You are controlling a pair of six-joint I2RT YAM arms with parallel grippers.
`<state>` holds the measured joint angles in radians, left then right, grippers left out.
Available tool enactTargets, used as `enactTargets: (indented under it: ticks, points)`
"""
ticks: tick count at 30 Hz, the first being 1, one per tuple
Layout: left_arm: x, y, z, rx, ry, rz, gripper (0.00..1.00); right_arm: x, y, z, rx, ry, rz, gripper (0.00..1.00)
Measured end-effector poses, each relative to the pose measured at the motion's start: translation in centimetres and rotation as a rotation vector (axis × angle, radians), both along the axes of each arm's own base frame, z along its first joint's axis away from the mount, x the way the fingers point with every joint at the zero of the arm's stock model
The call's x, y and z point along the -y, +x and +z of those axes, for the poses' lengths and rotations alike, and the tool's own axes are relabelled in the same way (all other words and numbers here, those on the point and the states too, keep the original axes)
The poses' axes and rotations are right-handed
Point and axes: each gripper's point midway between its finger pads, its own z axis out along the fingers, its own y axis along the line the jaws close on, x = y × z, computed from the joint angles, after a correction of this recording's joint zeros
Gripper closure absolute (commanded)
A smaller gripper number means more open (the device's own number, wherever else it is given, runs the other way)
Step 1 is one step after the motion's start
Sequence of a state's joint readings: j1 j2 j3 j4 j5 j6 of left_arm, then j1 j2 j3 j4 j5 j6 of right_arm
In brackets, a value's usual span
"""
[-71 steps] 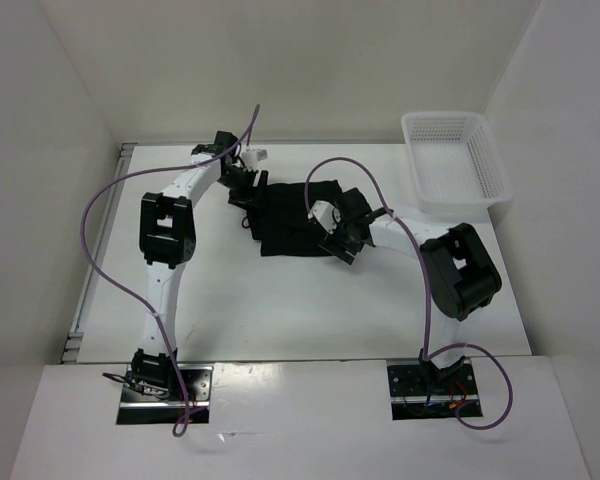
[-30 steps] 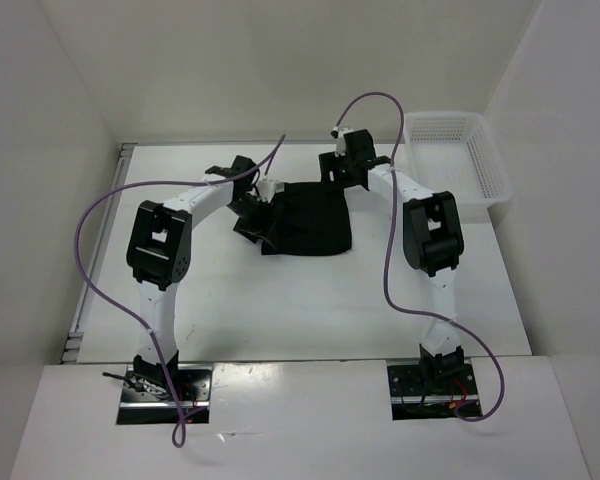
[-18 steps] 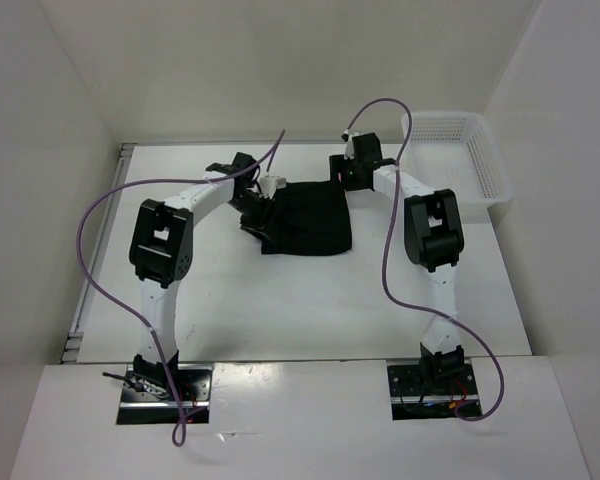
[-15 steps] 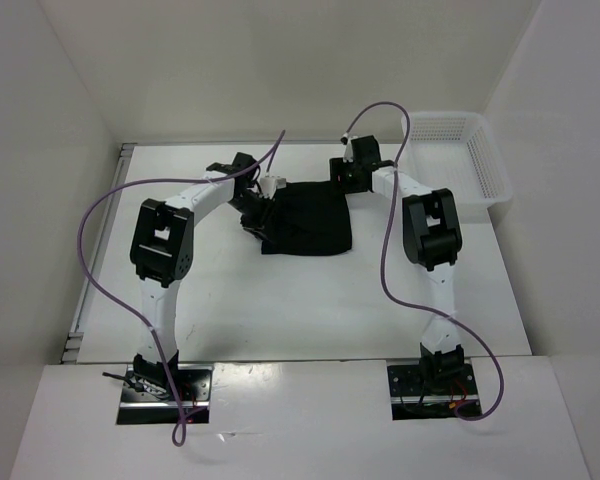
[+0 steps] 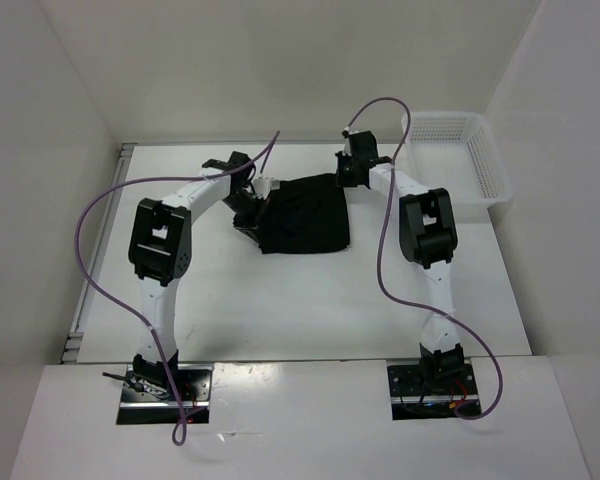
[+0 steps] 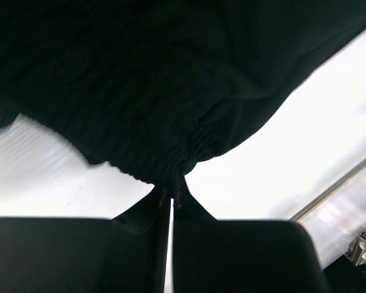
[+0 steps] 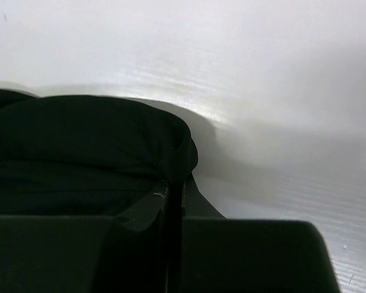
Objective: Fold and stack the shorts
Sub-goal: Fold the shorts
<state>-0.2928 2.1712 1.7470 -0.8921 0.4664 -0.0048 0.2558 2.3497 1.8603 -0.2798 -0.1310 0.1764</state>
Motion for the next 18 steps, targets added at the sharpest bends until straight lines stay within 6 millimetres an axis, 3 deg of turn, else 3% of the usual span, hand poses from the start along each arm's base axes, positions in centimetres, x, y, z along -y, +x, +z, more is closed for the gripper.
enactTargets:
  ticks: [8, 9, 13, 14, 17, 18]
  points:
    - [-2.7, -0.2, -0.9, -0.023, 0.106, 0.04, 1.0, 0.0, 1.2, 0.9, 0.027, 0.008, -0.041, 1.0]
    - [-2.7, -0.2, -0.9, -0.021, 0.113, 0.04, 1.0, 0.0, 1.2, 0.9, 0.027, 0.007, -0.042, 0.96]
    - [-2.6, -0.4, -1.0, -0.022, 0.128, 0.033, 0.82, 0.0, 1.2, 0.4, 0.021, 0.001, -0.043, 0.55]
    - [-2.6, -0.5, -1.0, -0.021, 0.131, 0.029, 0.72, 0.1, 1.2, 0.3, 0.019, 0.0, -0.044, 0.33]
    - [-2.4, -0.7, -0.9, -0.028, 0.139, 0.021, 0.55, 0.0, 1.2, 0.3, 0.022, -0.006, -0.029, 0.19]
    - [-2.4, -0.7, -0.8, -0.028, 0.141, 0.019, 0.45, 0.0, 1.2, 0.4, 0.025, -0.005, -0.021, 0.17]
